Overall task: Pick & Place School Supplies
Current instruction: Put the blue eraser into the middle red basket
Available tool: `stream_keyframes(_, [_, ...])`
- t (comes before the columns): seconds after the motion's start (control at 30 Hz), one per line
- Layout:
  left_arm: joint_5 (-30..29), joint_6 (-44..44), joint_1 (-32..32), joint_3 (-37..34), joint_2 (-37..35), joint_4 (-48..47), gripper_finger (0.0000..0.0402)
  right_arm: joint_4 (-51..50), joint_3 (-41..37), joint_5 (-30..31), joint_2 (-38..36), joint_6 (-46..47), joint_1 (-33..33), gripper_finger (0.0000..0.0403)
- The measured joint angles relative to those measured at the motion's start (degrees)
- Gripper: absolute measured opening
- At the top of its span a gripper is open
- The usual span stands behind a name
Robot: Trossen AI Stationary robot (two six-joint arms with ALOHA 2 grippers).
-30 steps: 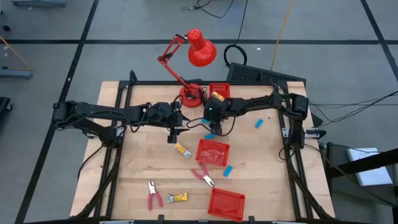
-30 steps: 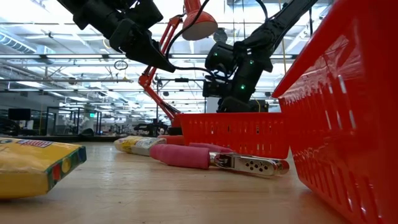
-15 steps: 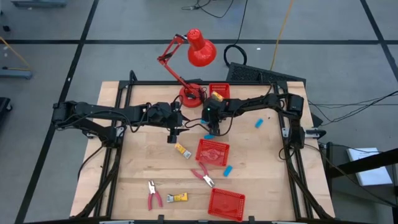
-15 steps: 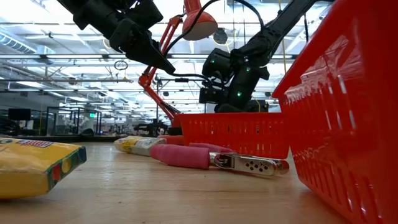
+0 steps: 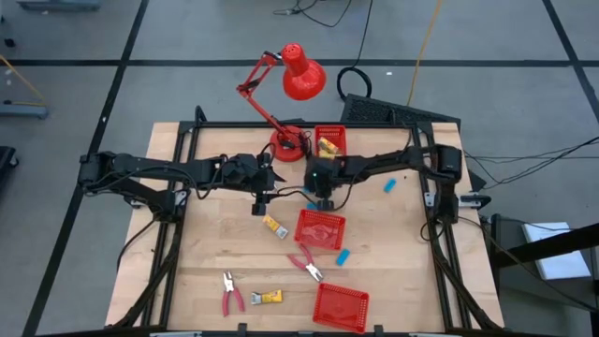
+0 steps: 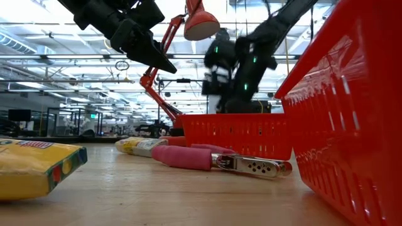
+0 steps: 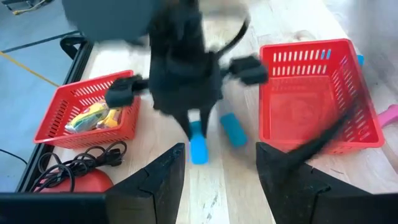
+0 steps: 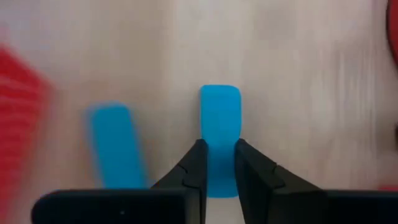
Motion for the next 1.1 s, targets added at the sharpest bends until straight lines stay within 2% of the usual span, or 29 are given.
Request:
stream_keyframes(0.2, [0.0,0.0,0.0,0.0,0.0,0.0,0.0198,-1.4,0.2,6.1,-6.3,0.4,3.5,0.0042])
stream_keyframes(0.27, [0.0,0.0,0.0,0.0,0.0,0.0,0.0198,-2.2,0.2,6.5,-8.2,1.4,4.6,0.0042])
stream_keyframes(0.53, [0.0,-0.2,0.0,0.0,0.0,0.0,0.0198,-12.0,0.2,10.6,-13.4,8.8,12.7,0.0042])
stream_keyframes(0.67, [0.0,-0.2,0.0,0.0,0.0,0.2,0.0198,-15.7,0.2,10.6,-13.6,13.6,17.9,0.0042])
stream_keyframes(0.77, [0.0,-0.1,0.0,0.0,0.0,0.2,0.0198,-14.3,0.2,8.1,-13.1,16.6,20.9,0.0042])
stream_keyframes(0.9, [0.0,-0.2,0.0,0.0,0.0,0.4,0.0198,-13.9,0.0,7.5,-10.5,18.4,22.8,0.0042])
stream_keyframes(1.1, [0.0,-0.3,0.0,0.0,0.0,0.9,0.0198,-14.1,0.0,7.9,-6.6,19.5,22.4,0.0042])
